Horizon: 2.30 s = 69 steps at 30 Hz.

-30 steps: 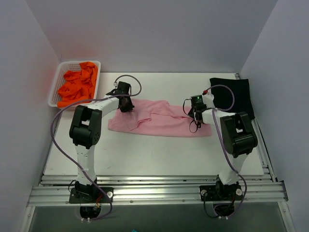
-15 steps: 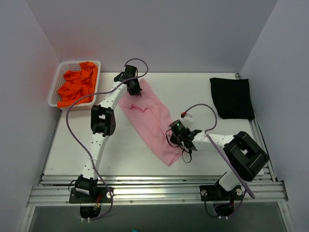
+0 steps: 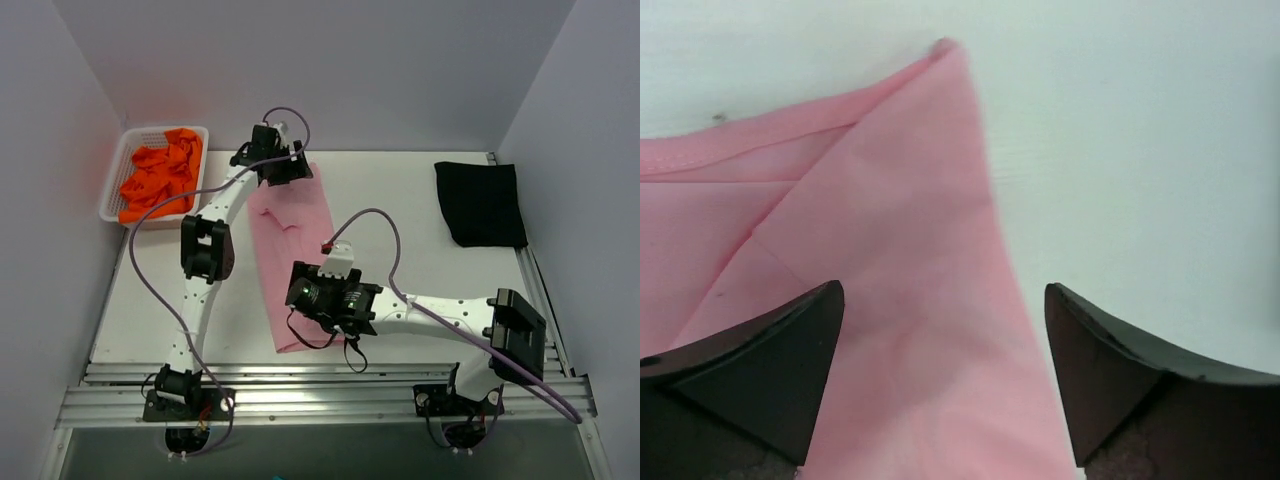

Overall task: Fold and stack the t-shirts
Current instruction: Fold the tshirt

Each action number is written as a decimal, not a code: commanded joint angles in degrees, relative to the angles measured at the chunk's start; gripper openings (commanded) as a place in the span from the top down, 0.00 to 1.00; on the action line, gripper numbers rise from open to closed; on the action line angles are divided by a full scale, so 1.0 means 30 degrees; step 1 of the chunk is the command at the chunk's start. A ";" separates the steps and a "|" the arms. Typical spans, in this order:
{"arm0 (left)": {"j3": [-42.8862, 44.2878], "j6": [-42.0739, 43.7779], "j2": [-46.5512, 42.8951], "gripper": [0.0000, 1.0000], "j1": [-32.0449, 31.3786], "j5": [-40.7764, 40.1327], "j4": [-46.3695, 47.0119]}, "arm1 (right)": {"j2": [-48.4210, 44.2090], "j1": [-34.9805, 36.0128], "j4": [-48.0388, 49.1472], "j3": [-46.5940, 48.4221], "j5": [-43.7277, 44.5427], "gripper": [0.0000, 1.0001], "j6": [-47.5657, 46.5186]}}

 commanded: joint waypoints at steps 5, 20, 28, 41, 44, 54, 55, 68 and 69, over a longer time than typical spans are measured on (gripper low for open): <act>-0.3589 0.1464 -1.0733 0.06 -0.0174 -0.0932 0.4715 | 0.1627 -0.1538 -0.3791 0.6604 0.8171 0.00 -0.3806; -2.4630 -0.0322 -2.1811 0.04 -0.0670 -0.5537 0.9864 | 1.3253 -1.2588 0.5887 1.6324 -0.5620 1.00 -1.3543; -2.6889 -0.0145 -2.2400 0.03 -0.1053 -0.6621 1.0512 | 1.6803 -1.2441 0.6173 2.0759 -0.9313 1.00 -1.2696; -2.8825 -0.0849 -2.1993 0.03 -0.1023 -0.7089 1.2155 | 2.0993 -1.3408 0.8784 2.0877 -1.4329 1.00 -0.9705; -2.8766 -0.0879 -2.1787 0.03 -0.1023 -0.7207 1.2241 | 2.1112 -1.3788 0.8931 2.0555 -1.4242 1.00 -0.9704; -2.8649 -0.0674 -2.1083 0.02 -0.0994 -0.7266 1.2476 | 1.8242 -1.7155 1.0453 1.4167 -1.1370 1.00 -0.8681; -2.8591 -0.0645 -2.0909 0.02 -0.0994 -0.7324 1.2418 | 1.8212 -1.7594 1.0716 1.3557 -1.1457 1.00 -0.8476; -2.8180 -0.0996 -2.0233 0.02 -0.0994 -0.7002 1.2857 | 2.1520 -1.6722 0.9431 1.9341 -1.4739 1.00 -0.8941; -2.8180 -0.0996 -2.0233 0.02 -0.0994 -0.7002 1.2944 | 2.1957 -1.6168 0.8849 1.9990 -1.4739 1.00 -0.9204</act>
